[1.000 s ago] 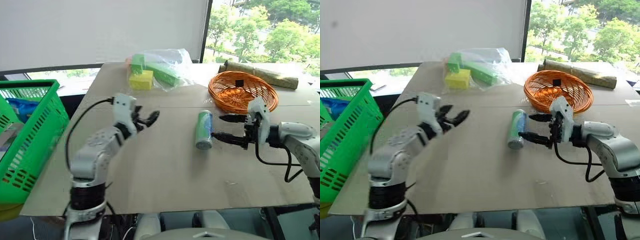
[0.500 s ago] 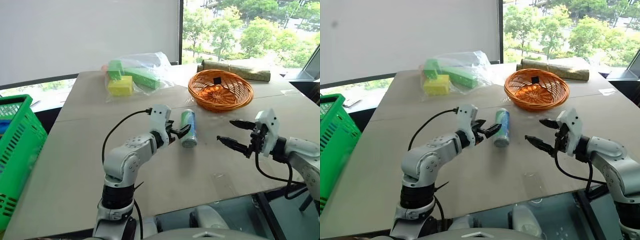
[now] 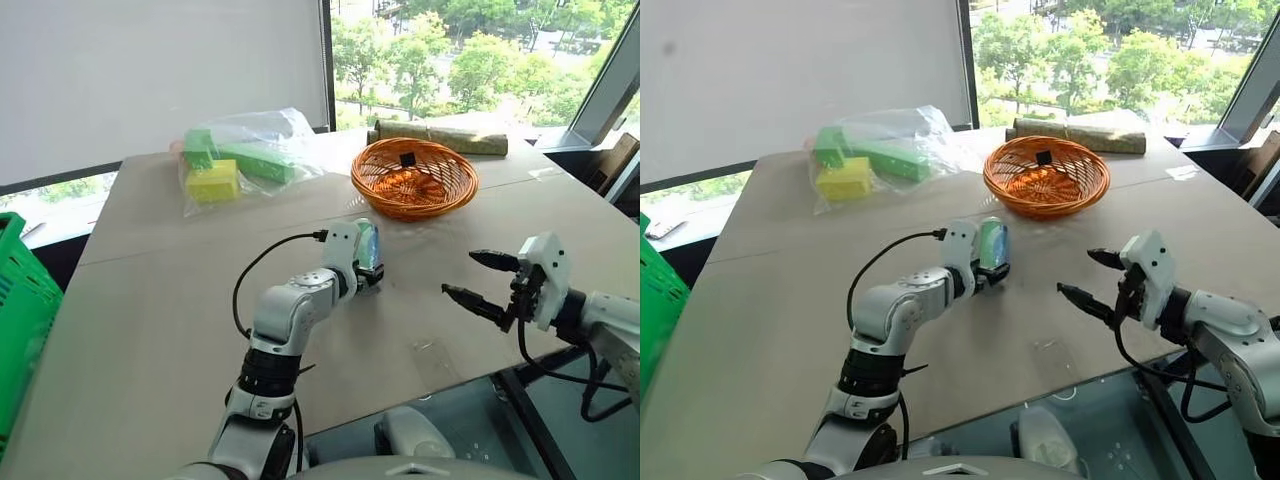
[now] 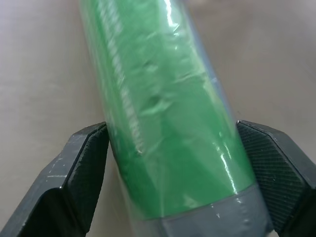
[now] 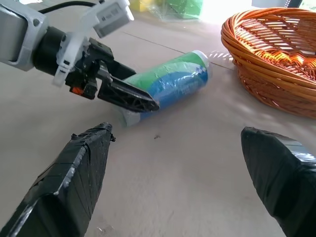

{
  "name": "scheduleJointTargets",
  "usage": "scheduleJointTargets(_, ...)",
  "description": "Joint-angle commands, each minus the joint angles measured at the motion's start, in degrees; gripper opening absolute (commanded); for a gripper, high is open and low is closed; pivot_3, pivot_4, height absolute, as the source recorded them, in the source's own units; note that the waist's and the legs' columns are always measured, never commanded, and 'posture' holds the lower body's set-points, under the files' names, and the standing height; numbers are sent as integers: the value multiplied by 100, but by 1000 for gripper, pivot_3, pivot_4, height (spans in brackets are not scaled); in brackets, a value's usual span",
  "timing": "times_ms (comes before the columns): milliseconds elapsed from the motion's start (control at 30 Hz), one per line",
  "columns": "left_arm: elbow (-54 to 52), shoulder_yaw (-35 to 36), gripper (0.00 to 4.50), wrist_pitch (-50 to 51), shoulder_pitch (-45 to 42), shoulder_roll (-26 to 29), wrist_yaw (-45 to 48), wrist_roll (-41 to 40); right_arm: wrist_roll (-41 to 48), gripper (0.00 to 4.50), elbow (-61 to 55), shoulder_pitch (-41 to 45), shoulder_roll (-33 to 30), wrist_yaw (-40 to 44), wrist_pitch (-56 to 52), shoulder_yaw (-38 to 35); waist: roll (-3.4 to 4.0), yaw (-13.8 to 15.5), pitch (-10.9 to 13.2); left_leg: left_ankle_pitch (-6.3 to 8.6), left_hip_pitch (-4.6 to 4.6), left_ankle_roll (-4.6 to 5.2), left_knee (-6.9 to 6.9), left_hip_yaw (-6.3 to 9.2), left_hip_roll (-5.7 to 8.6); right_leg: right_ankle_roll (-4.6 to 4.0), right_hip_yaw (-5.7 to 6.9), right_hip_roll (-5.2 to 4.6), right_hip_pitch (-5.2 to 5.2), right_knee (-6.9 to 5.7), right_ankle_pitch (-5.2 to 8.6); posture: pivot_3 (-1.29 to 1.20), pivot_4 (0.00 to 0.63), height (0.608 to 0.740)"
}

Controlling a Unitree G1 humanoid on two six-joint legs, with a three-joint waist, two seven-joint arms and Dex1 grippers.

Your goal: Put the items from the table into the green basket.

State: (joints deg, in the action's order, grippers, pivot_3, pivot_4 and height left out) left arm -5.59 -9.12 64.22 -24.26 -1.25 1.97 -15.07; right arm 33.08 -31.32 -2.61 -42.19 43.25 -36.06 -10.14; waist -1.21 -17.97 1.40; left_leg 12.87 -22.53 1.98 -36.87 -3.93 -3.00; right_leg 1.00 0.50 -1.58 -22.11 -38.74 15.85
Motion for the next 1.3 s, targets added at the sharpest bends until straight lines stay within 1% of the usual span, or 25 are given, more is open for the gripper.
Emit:
scheduleJointTargets(33,162,89,4138,-2,-1,-53,-165,190,61,4500,-197,22,-73,11,88,-234,-2,-43,1,0,-1,0,1,0,0,0,0,0,0,1,0,-425,0,740)
scheduleJointTargets(67,132,121,4138,-5,12,-55,-172,200,134,4500,-229,52,-64,9,70,-267,-1,-92,1,0,0,0,2,1,0,0,0,0,1,1,0,-426,0,740)
scheduleJointTargets(100,99,145,3626,-3,39,-60,-207,235,223,4500,-266,101,-50,9,43,-291,-1,-138,1,0,0,0,3,1,-1,0,0,-1,2,0,0,-426,0,740)
scheduleJointTargets(133,71,155,3374,7,60,-67,-223,262,291,4500,-292,135,-43,18,31,-308,-4,-169,3,0,2,1,3,1,-1,1,0,-1,4,0,0,-419,0,740)
scheduleJointTargets(233,51,181,2117,49,94,-85,-282,334,406,4500,-289,192,-51,49,19,-305,-15,-225,10,0,24,0,6,8,-1,2,3,-1,29,4,1,-409,0,740)
scheduleJointTargets(267,53,197,1985,45,98,-90,-295,349,405,4500,-265,205,-63,52,18,-295,-19,-240,12,1,48,-2,13,9,-1,3,4,-3,49,13,2,-404,0,740)
scheduleJointTargets(300,56,208,1940,37,96,-90,-310,367,404,4500,-241,211,-75,59,18,-290,-22,-256,14,12,57,-21,20,9,-1,5,5,-6,58,19,4,-398,0,740)
scheduleJointTargets(400,26,224,1929,-96,73,-23,-319,457,394,4500,-169,243,-116,99,38,-257,-22,-273,14,15,64,-26,26,21,8,8,10,-15,70,27,5,-384,0,740)
scheduleJointTargets(500,-134,233,1926,-364,24,199,-249,553,416,4500,-113,336,-113,151,31,-174,-24,-275,18,15,66,-26,34,76,65,11,3,-24,70,27,6,-359,0,740)
scheduleJointTargets(567,-199,260,1926,-445,16,331,-219,592,426,4500,-87,403,-91,174,16,-118,-43,-303,32,15,69,-27,35,114,85,12,-8,-23,71,26,5,-343,0,740)
scheduleJointTargets(700,-267,432,1926,-618,-49,671,-72,576,406,4500,114,704,-55,278,36,96,-48,-303,59,15,71,-25,43,130,84,12,-11,-21,67,25,5,-309,0,740)
scheduleJointTargets(867,-562,584,1926,-1036,-56,981,-31,709,535,4500,256,1119,56,356,-11,246,-48,-84,88,0,52,-1,47,134,86,12,-9,-20,46,26,5,-277,0,740)
scheduleJointTargets(933,-757,755,1926,-1132,-81,1334,-12,846,737,4500,226,1382,187,372,-122,375,-48,4,107,0,46,-1,48,130,86,12,-13,-21,36,26,5,-246,0,740)
scheduleJointTargets(1067,-1165,1411,1926,-1064,-226,2517,180,1026,1182,4500,256,2103,544,430,-387,661,-54,180,126,0,43,-1,52,132,77,10,-15,-15,26,21,4,-173,0,740)
scheduleJointTargets(1133,-1279,1661,1926,-944,-289,3037,309,1056,1352,4500,360,2428,706,399,-496,719,-57,320,137,0,45,-1,56,132,74,9,-14,-14,24,18,4,-162,0,740)
scheduleJointTargets(1167,-1321,1810,1926,-863,-324,3336,421,1042,1472,4500,438,2618,821,378,-562,740,-55,411,144,0,45,-1,56,132,74,9,-14,-14,23,18,4,-137,0,740)
scheduleJointTargets(1233,-1332,2378,1926,-700,-372,4195,688,1078,1713,4500,675,3133,1123,397,-694,846,-56,562,148,0,39,-1,56,130,76,8,-12,-22,20,22,4,-85,0,740)
scheduleJointTargets(1267,-1325,2587,1926,-642,-381,4499,764,1098,1781,4500,765,3309,1224,425,-742,881,-59,638,151,0,32,-1,56,129,78,-2,-11,-26,12,21,-2,-65,0,740)
scheduleJointTargets(1300,-1314,2838,1926,-568,-372,4763,829,1093,1830,4500,849,3470,1310,475,-772,923,-60,696,150,-1,5,-2,55,122,78,-14,-16,-27,-17,16,-10,-49,0,740)
